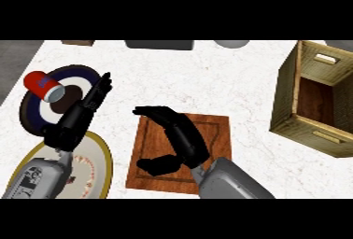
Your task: Pick the lemon from the cutting board and place it in the basket
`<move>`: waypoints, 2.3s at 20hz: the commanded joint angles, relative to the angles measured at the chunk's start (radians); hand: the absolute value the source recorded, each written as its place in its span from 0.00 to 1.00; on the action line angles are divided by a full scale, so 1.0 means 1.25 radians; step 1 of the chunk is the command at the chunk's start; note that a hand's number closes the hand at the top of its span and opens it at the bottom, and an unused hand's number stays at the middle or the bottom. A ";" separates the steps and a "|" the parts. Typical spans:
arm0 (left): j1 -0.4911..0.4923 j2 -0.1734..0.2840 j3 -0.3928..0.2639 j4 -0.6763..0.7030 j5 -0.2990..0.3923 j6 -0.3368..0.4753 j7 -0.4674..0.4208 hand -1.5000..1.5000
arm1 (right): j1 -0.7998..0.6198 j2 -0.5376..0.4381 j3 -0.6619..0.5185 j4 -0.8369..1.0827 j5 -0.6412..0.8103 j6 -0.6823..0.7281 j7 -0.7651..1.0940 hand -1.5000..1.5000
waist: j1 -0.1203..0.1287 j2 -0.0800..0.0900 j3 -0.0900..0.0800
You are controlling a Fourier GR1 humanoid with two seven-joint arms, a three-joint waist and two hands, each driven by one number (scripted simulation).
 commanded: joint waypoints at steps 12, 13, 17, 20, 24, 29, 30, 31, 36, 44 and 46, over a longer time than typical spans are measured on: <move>0.034 0.027 0.042 -0.011 0.021 -0.017 0.002 0.50 | -0.370 -0.021 0.038 0.007 0.220 0.430 0.657 0.00 | -0.048 -0.012 -0.001; 0.051 0.029 0.049 -0.015 0.025 -0.021 -0.018 0.50 | -0.388 -0.027 0.013 -0.020 0.179 0.490 0.682 0.00 | -0.047 -0.013 -0.001; 0.083 0.027 0.046 -0.038 0.013 -0.017 -0.035 0.50 | -0.405 -0.014 -0.050 -0.107 0.063 0.648 0.817 0.00 | -0.045 -0.009 0.001; 0.053 0.021 0.059 -0.024 0.018 -0.019 -0.007 0.50 | -0.413 -0.019 -0.109 -0.187 0.001 0.714 0.902 0.00 | -0.049 -0.006 0.001; 0.063 0.008 0.056 -0.009 -0.004 -0.020 -0.034 0.50 | -0.343 -0.081 -0.120 -0.290 -0.024 0.729 0.927 0.00 | -0.051 -0.004 0.001; 0.064 0.039 0.084 -0.087 0.015 -0.038 0.036 0.50 | -0.307 -0.127 -0.129 -0.338 -0.024 0.740 0.911 0.00 | -0.044 -0.004 0.002; 0.050 0.042 0.101 -0.060 0.044 -0.072 0.026 0.50 | -0.302 -0.102 -0.114 -0.351 -0.010 0.725 0.926 0.00 | -0.044 -0.003 0.001; 0.053 0.028 0.083 -0.091 0.016 -0.046 0.047 0.50 | -0.284 -0.088 -0.094 -0.297 0.044 0.681 0.876 0.00 | -0.039 -0.001 0.002; 0.072 0.006 0.071 -0.131 -0.019 -0.033 0.065 0.50 | -0.166 -0.078 -0.086 -0.284 0.141 0.615 0.766 0.00 | -0.036 0.000 0.002; 0.073 -0.010 0.106 -0.077 -0.030 -0.070 0.017 0.50 | -0.093 -0.034 -0.083 -0.098 0.305 0.494 0.541 0.00 | -0.032 0.002 0.002; 0.088 -0.026 0.105 -0.119 -0.030 -0.063 0.044 0.50 | -0.077 -0.002 -0.065 -0.082 0.349 0.461 0.522 0.00 | -0.032 0.001 0.002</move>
